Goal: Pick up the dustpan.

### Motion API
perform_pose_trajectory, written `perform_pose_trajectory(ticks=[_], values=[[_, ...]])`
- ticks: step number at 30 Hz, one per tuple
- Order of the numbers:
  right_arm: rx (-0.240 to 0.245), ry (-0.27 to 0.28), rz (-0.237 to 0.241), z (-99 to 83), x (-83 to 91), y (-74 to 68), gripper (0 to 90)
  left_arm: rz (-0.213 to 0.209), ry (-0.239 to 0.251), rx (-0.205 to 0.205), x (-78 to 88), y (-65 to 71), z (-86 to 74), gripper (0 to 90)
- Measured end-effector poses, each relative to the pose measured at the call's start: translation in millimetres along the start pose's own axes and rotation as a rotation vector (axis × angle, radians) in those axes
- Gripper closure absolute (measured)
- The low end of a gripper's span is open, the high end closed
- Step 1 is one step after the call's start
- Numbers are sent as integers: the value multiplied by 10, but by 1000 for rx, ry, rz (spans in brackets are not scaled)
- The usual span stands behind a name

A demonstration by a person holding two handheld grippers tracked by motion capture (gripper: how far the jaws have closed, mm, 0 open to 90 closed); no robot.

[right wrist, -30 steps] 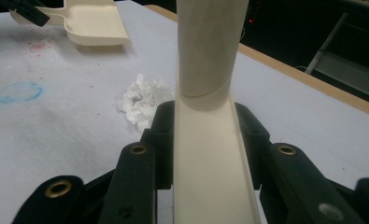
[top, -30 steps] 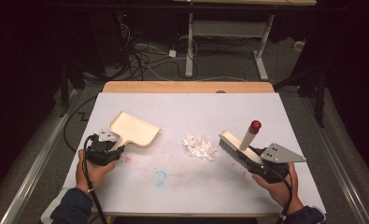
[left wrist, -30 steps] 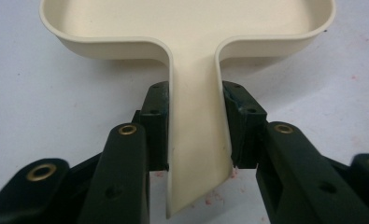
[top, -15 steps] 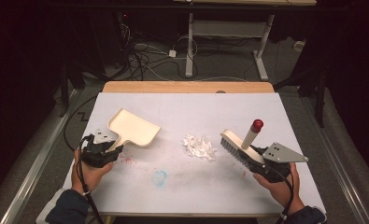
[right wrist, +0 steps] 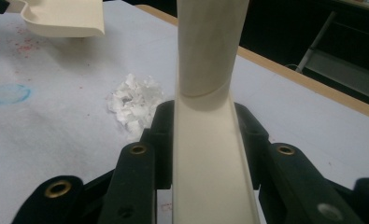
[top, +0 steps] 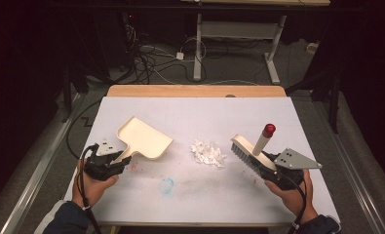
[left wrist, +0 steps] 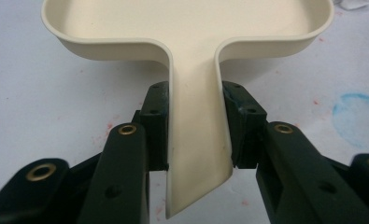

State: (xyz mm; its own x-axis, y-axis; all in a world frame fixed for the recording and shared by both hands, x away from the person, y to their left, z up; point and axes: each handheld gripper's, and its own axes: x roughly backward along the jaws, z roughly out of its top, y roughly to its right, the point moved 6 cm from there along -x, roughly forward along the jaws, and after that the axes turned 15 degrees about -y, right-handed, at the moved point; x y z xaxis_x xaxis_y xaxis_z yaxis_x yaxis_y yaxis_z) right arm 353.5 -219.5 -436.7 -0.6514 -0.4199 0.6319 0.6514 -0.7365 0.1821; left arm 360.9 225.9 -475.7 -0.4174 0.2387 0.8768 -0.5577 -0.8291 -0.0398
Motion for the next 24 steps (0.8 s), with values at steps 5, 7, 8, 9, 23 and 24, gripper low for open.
perform_pose_trajectory(ticks=[5, 7, 8, 9, 23, 24], values=[[-10, -1, -6, -2, -9, 22, 673, -16, -6, -37, 26, 93, -10, 634], [-15, -2, -7, -5, -17, 31, 673, -16, -11, -52, 28, 129, -12, 633], [-17, -4, -8, -7, -20, 36, 674, -20, -13, -58, 30, 148, -14, 633], [-21, -3, -9, -8, -25, 43, 674, -27, -15, -67, 30, 174, -16, 633], [-52, -13, -14, -39, -108, 123, 674, -90, -79, -169, -17, 456, -53, 633], [-55, -13, -15, -41, -108, 125, 674, -94, -84, -177, -25, 482, -60, 633]])
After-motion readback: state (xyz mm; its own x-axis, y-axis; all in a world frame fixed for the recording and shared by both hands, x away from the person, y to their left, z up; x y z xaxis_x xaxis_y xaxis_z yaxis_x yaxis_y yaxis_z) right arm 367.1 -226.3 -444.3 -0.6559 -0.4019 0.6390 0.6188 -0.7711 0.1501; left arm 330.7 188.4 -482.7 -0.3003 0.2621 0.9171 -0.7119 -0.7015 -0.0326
